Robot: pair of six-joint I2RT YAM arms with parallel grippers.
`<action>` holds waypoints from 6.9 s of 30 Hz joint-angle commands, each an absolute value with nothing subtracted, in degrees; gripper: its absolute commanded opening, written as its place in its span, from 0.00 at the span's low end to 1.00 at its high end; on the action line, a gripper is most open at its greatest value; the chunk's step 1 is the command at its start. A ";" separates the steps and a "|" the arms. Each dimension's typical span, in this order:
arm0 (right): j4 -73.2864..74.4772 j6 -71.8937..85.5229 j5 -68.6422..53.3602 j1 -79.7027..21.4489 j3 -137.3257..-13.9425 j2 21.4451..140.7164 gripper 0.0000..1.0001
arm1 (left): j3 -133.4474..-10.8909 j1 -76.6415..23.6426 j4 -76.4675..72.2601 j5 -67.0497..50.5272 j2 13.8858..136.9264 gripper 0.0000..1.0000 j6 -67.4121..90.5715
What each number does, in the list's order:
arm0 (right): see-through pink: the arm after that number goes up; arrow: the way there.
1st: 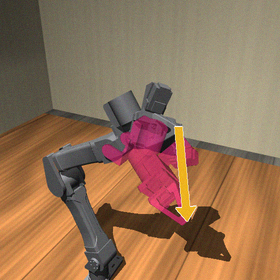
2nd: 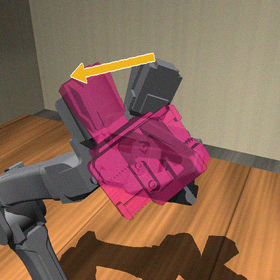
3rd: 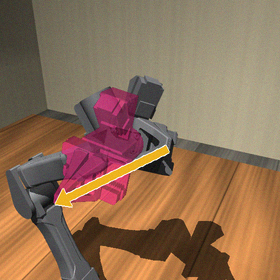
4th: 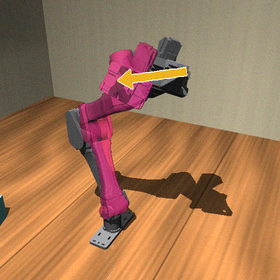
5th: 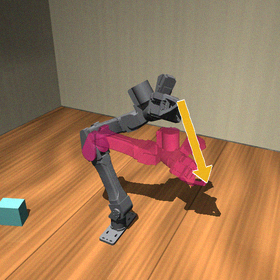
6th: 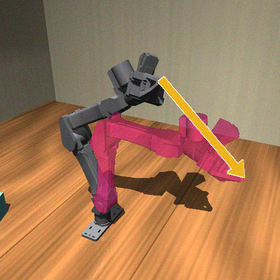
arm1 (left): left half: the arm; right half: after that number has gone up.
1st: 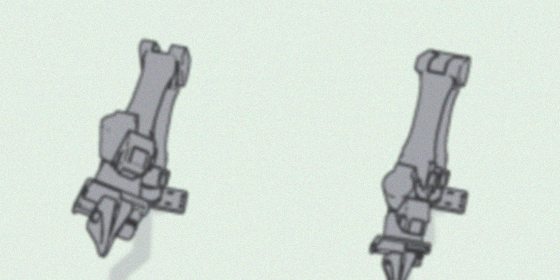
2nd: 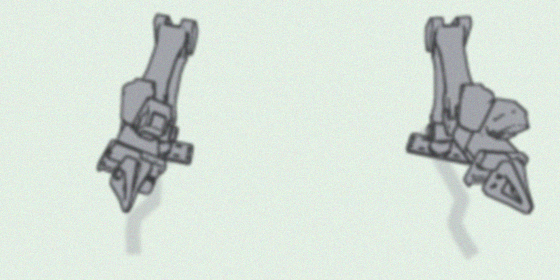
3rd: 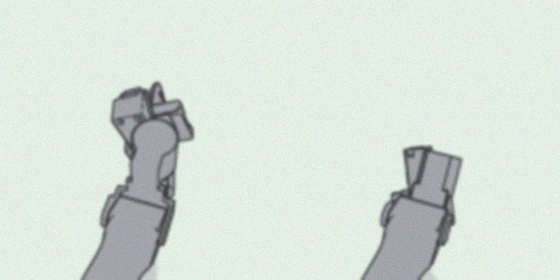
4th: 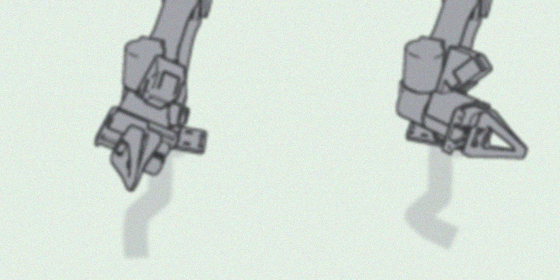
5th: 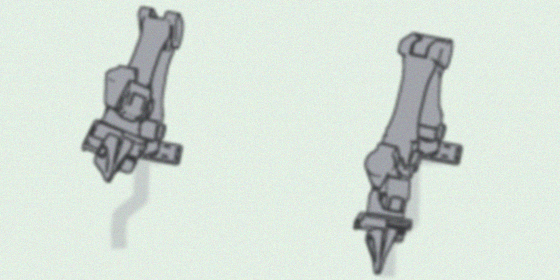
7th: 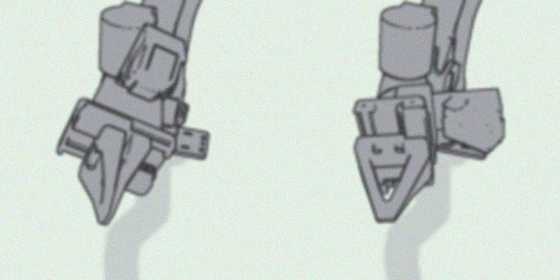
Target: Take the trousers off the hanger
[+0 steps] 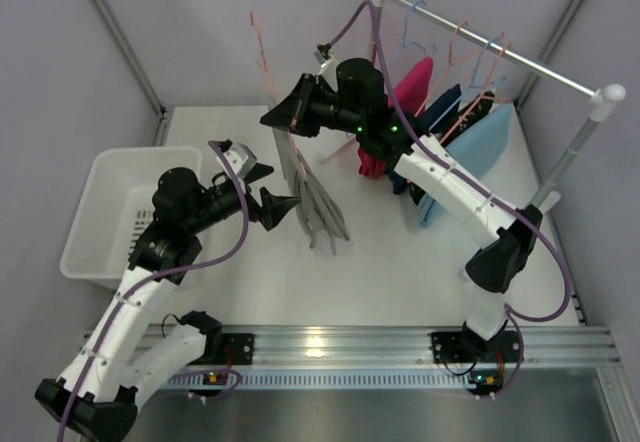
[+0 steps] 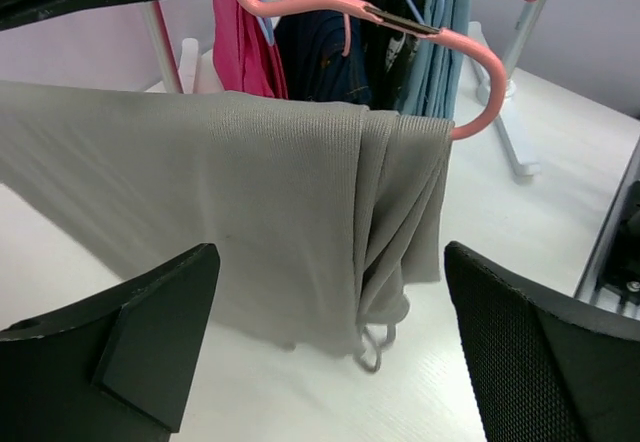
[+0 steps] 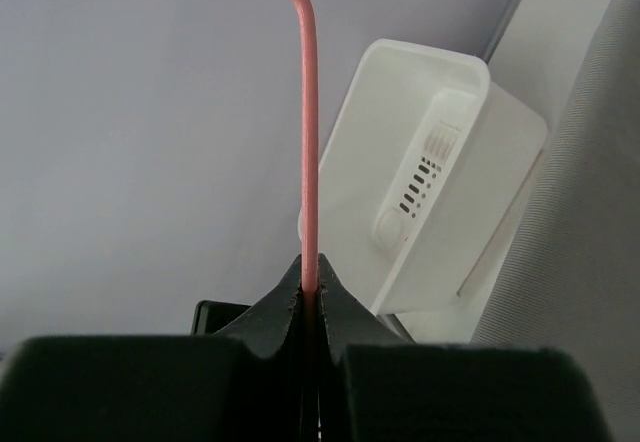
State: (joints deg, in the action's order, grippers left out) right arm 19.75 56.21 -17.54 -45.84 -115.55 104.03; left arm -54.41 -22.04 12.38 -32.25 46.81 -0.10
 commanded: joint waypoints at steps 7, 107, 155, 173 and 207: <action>12.74 56.60 -18.72 -46.67 -119.36 102.13 0.00 | -54.23 -25.31 3.34 -26.80 50.54 0.96 -4.92; 7.29 54.85 -24.17 -40.25 -94.93 91.68 0.00 | -72.15 -25.66 17.40 -16.26 48.34 0.00 4.13; 9.49 41.31 -21.62 -47.20 -85.08 84.55 0.00 | -74.73 -10.64 -7.29 42.71 40.35 0.00 -49.21; 9.40 43.42 -22.94 -47.64 -86.92 85.34 0.00 | -53.51 8.32 -17.50 31.92 46.83 0.00 -41.01; 33.82 28.13 -10.55 -35.43 -75.94 34.30 0.00 | -69.26 23.64 31.90 -6.06 50.54 0.99 -9.05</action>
State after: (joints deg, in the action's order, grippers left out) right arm 26.57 30.52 -12.23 -37.50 -76.97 37.39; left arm -67.33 23.29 31.55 -3.55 50.57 -10.35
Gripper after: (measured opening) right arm 0.007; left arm 0.989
